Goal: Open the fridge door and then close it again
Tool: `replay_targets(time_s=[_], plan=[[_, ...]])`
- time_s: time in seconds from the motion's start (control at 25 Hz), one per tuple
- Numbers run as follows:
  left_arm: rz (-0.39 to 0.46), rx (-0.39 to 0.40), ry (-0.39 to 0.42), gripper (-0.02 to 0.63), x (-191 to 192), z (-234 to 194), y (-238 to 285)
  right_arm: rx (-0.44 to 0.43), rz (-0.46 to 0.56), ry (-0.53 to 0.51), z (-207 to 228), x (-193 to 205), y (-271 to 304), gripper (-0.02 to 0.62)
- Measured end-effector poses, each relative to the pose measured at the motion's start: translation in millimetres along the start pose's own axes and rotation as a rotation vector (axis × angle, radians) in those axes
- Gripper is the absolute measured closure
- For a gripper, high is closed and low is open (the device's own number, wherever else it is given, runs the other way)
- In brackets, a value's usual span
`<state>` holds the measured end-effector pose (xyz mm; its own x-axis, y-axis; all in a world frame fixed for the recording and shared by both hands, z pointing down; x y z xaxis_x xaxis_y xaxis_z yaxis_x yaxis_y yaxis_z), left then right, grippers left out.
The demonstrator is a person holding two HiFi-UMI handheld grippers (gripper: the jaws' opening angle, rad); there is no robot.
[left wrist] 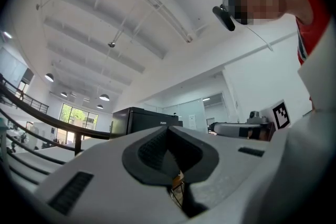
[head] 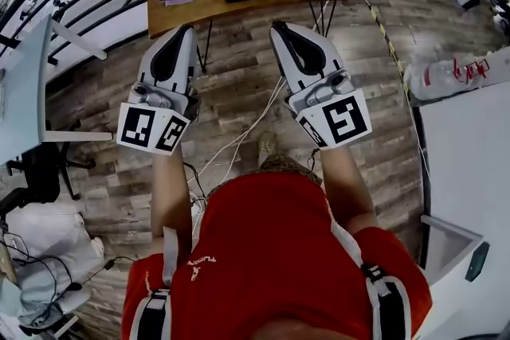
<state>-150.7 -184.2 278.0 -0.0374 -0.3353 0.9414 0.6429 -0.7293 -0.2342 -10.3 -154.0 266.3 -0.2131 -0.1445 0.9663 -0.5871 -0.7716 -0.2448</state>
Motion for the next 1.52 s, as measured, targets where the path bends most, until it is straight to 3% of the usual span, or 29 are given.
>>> replay_targets(time_s=[0.44, 0.88, 1.16, 1.52], plan=[[-0.057, -0.041, 0.014, 0.596, 39, -53, 117, -0.059, -0.029, 0.032, 91, 10, 79, 0.569], [-0.082, 0.025, -0.022, 0.59, 87, -102, 175, 0.016, -0.033, 0.014, 120, 20, 120, 0.569], [-0.096, 0.12, -0.026, 0.475, 113, -120, 213, 0.07, -0.045, -0.007, 131, 28, 138, 0.569], [-0.139, 0.186, -0.011, 0.431, 143, -133, 255, 0.124, -0.07, -0.025, 145, 36, 148, 0.569]])
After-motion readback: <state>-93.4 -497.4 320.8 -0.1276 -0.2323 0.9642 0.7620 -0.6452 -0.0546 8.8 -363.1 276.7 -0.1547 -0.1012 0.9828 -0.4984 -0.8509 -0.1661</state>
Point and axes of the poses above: the fingertips, and each gripper's own axes: y forward along the fingers, z to its right, x out of its underside, the point moved 1 cm from there along -y, backward along the fingers, and after that the axes turned 15 degrees about y, right-handed, at the moved point
